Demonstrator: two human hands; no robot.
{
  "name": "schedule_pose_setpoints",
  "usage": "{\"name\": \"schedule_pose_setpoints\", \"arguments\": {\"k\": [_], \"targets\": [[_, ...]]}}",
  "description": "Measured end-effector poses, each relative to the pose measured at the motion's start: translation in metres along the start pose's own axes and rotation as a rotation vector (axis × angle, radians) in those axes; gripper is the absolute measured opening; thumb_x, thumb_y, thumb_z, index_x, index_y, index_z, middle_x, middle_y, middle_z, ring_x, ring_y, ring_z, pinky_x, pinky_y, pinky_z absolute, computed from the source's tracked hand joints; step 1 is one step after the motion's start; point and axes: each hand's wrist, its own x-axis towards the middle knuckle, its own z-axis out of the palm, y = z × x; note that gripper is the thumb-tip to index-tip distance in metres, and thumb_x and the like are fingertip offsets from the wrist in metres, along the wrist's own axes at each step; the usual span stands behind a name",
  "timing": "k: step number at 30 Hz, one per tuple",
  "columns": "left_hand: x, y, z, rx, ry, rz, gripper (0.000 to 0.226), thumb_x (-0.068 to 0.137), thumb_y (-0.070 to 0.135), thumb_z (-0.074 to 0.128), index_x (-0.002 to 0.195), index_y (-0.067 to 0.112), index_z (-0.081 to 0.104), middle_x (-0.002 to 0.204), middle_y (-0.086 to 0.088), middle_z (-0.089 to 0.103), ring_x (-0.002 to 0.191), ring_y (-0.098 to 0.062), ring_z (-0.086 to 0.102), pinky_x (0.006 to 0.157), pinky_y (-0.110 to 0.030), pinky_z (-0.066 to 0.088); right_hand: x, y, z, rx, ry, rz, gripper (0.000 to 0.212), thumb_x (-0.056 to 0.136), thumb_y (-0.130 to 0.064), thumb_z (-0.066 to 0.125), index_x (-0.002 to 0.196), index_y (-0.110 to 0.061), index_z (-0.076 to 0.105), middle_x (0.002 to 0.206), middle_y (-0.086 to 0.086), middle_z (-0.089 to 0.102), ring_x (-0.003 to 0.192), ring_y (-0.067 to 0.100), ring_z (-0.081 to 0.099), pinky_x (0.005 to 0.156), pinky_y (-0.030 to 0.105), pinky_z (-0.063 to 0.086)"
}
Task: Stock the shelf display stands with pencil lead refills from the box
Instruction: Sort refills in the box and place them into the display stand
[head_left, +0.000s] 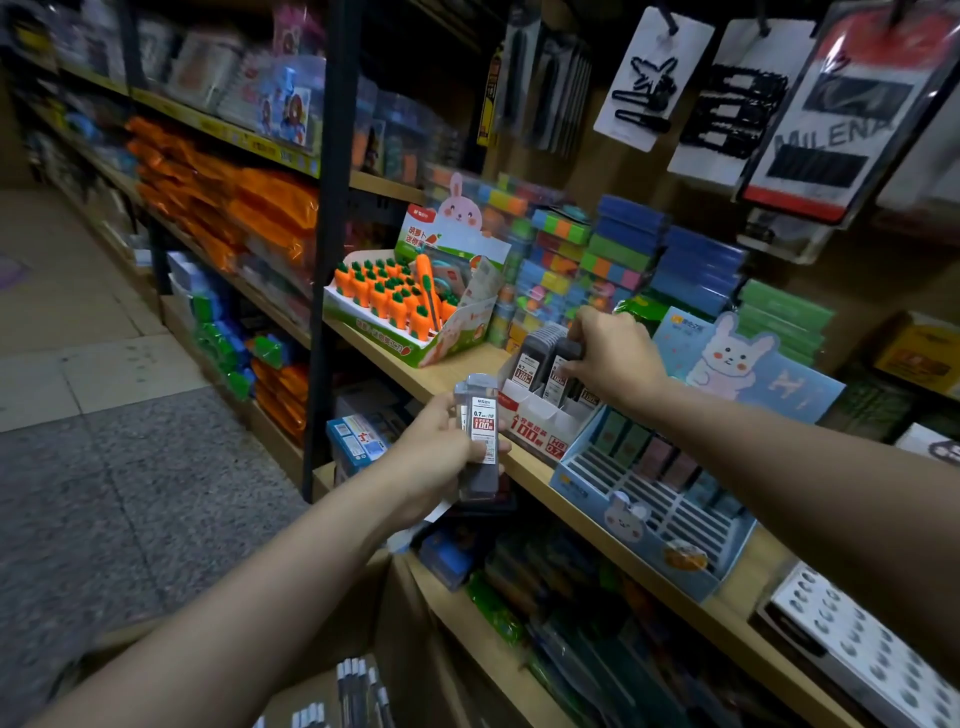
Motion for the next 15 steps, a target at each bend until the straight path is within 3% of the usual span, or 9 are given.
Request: {"name": "schedule_pose_setpoints", "arguments": {"k": [6,8,10,12,15], "targets": [[0.000,-0.001,0.002,-0.063,-0.089,0.008,0.060,0.088,-0.019,0.041,0.133,0.020,0.046,0.106,-0.008,0.067,0.098,-0.021,0.066,0.070,-0.033,0.058,-0.004,-0.004,-0.017,-0.189,-0.007,-0.090,0.029,0.084,-0.037,0.073,0.104,-0.016,0.067,0.110,0.006,0.062,0.099,0.028,0.060,0.078,0.042,0.054],[-0.002,0.000,0.003,-0.068,-0.120,0.032,0.061,0.091,-0.018,0.040,0.138,0.021,0.043,0.104,-0.011,0.064,0.093,-0.019,0.067,0.071,-0.031,0.058,-0.006,-0.006,-0.029,-0.023,0.057,-0.098,0.028,0.088,-0.033,0.069,0.111,-0.017,0.070,0.116,0.005,0.059,0.103,0.023,0.059,0.084,0.040,0.054],[-0.005,0.002,0.004,-0.053,-0.159,0.053,0.061,0.093,-0.017,0.039,0.142,0.021,0.040,0.104,-0.012,0.064,0.087,-0.016,0.068,0.072,-0.030,0.058,-0.014,-0.014,-0.043,0.279,0.101,-0.134,0.025,0.091,-0.031,0.067,0.112,-0.017,0.071,0.113,0.001,0.065,0.094,0.010,0.061,0.085,0.030,0.054],[-0.009,0.003,0.007,-0.012,-0.186,0.083,0.059,0.094,-0.016,0.040,0.144,0.016,0.039,0.106,-0.012,0.065,0.085,-0.012,0.071,0.072,-0.028,0.058,-0.025,-0.026,-0.056,0.417,-0.057,-0.213,0.030,0.092,-0.035,0.064,0.118,-0.022,0.068,0.109,-0.005,0.070,0.087,0.001,0.064,0.084,0.026,0.056],[-0.012,0.005,0.010,0.054,-0.182,0.117,0.055,0.095,-0.014,0.042,0.143,0.013,0.039,0.119,-0.008,0.066,0.102,-0.018,0.068,0.078,-0.032,0.057,-0.040,-0.037,-0.060,0.445,-0.330,-0.246,0.037,0.093,-0.038,0.062,0.127,-0.025,0.063,0.101,-0.007,0.073,0.082,0.006,0.071,0.081,0.029,0.059]]}}
